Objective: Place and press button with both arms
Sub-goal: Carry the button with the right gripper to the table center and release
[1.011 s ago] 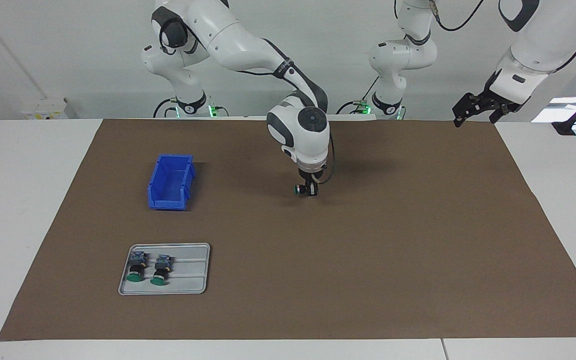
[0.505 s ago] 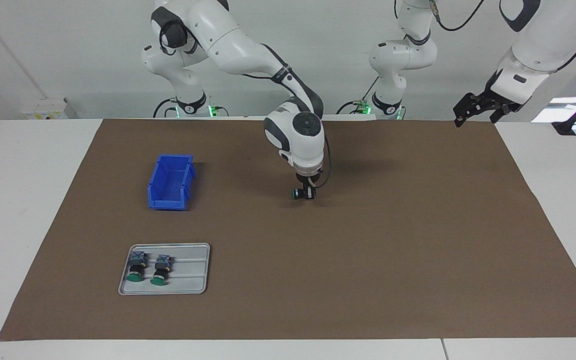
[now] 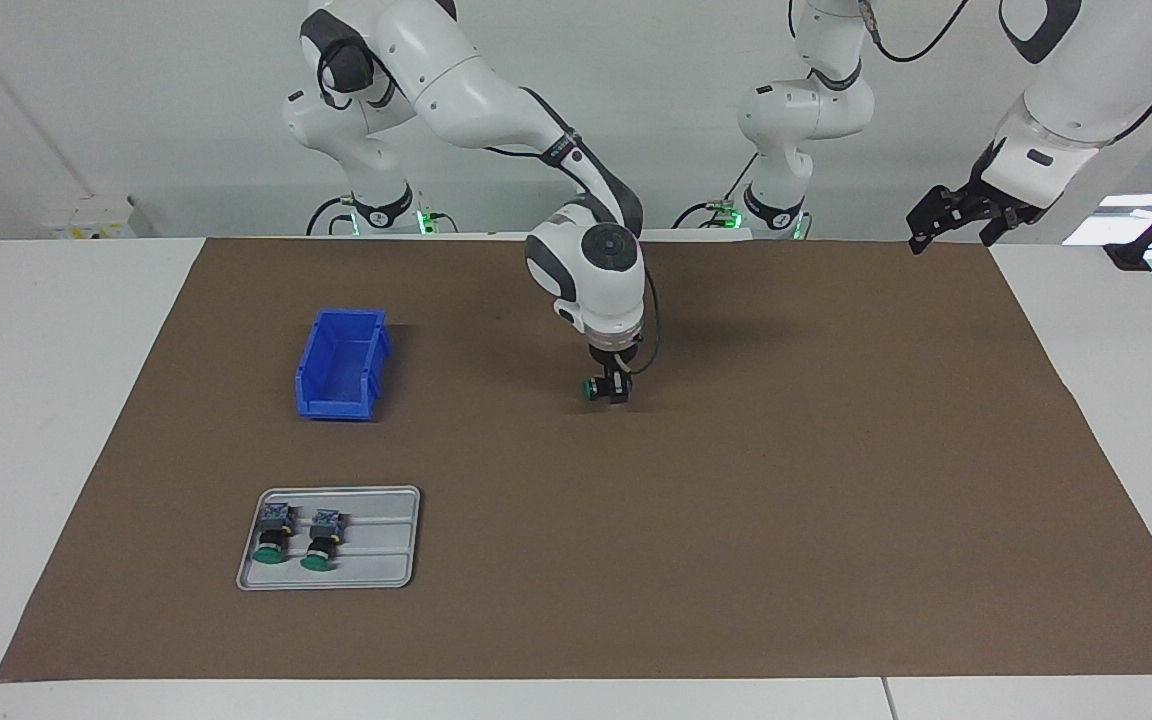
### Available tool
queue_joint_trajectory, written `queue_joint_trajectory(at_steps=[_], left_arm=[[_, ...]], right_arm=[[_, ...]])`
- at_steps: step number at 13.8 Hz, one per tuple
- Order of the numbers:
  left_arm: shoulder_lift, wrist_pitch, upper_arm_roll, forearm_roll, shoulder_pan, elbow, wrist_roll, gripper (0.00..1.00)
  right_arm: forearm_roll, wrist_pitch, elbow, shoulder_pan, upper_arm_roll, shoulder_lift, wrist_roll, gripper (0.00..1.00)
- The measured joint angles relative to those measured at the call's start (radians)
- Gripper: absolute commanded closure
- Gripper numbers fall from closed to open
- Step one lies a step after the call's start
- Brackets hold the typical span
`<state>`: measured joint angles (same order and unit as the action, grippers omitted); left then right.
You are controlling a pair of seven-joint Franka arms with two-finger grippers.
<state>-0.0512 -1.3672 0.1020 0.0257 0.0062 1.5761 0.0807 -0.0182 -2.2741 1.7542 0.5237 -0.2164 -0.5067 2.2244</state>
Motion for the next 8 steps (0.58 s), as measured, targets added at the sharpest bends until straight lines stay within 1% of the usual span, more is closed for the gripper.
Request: queue_joint_trajectory(at_steps=[1, 2, 5, 6, 8], left_arm=[[0.000, 0.002, 0.000, 0.000, 0.000, 0.000, 0.000, 0.00], [0.000, 0.003, 0.000, 0.000, 0.000, 0.000, 0.000, 0.00], [-0.001, 0.008, 0.000, 0.000, 0.000, 0.000, 0.027, 0.00], [-0.001, 0.010, 0.000, 0.000, 0.000, 0.000, 0.055, 0.00], [-0.001, 0.011, 0.002, 0.000, -0.001, 0.000, 0.112, 0.00]], right_arm=[[0.000, 0.018, -0.009, -0.003, 0.000, 0.001, -0.009, 0.09], [0.000, 0.066, -0.035, -0.007, 0.000, 0.003, -0.018, 0.09], [0.000, 0.292, -0.185, -0.035, 0.000, 0.011, -0.104, 0.03], [0.000, 0.351, -0.221, -0.053, 0.000, 0.020, -0.157, 0.03], [0.000, 0.438, -0.253, -0.098, 0.000, 0.061, -0.319, 0.03]])
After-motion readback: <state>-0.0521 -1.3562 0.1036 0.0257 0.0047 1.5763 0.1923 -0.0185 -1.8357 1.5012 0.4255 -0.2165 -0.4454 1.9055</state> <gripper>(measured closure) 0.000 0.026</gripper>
